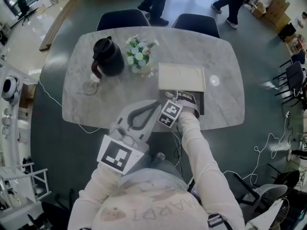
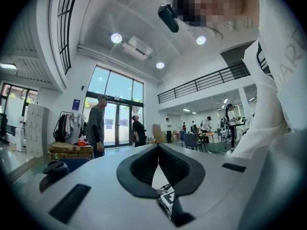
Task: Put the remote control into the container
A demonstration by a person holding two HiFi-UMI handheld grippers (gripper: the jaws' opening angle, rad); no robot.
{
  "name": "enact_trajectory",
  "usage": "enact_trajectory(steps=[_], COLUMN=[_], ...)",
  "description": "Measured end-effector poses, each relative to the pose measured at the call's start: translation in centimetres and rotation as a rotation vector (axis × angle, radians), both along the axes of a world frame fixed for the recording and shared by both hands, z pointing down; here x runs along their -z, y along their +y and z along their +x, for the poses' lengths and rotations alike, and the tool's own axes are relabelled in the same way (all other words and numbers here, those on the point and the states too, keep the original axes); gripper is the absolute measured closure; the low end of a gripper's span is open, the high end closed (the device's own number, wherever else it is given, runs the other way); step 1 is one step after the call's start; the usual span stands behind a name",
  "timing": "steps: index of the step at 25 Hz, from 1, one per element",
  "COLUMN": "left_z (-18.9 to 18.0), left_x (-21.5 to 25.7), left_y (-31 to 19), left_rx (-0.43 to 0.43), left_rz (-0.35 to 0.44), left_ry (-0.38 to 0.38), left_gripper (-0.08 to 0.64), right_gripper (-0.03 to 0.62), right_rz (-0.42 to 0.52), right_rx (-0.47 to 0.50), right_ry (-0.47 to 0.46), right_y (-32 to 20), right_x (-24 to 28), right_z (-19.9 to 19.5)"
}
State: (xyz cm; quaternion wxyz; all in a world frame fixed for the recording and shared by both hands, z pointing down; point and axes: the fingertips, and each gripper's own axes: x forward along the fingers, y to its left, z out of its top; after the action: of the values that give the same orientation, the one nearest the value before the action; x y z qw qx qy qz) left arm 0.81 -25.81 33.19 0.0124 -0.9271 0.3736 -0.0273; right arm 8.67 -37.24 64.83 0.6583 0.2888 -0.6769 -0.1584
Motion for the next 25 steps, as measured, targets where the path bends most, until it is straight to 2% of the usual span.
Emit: enact_trajectory(steps=[10, 15, 21, 25], left_z=[-0.7, -0.3, 0.0, 0.3], left_x=[-0.5, -0.5, -0.5, -0.4], left_y=[-1.1, -1.2, -1.2, -1.0], left_rx=[0.006, -0.002, -0.012, -0.018], left_rz=[-0.010, -0.012, -0.013, -0.008], left_ry=[-0.002, 0.000, 0.001, 0.002], left_gripper=[0.549, 0.549, 0.549, 0.549], right_gripper=[0.482, 0.482, 0.480, 0.477], right_rz=[-0.039, -0.038, -0.079, -0.095], right_rx=[0.103, 0.094, 0.051, 0.076], right_ry=[0.067, 0.020, -0.097, -0.080], right_y=[0.0, 0.1, 0.1, 0.5], right_x=[-1.1, -0.8, 0.0, 0.1], right_z=[-1.2, -1.0, -1.1, -1.0])
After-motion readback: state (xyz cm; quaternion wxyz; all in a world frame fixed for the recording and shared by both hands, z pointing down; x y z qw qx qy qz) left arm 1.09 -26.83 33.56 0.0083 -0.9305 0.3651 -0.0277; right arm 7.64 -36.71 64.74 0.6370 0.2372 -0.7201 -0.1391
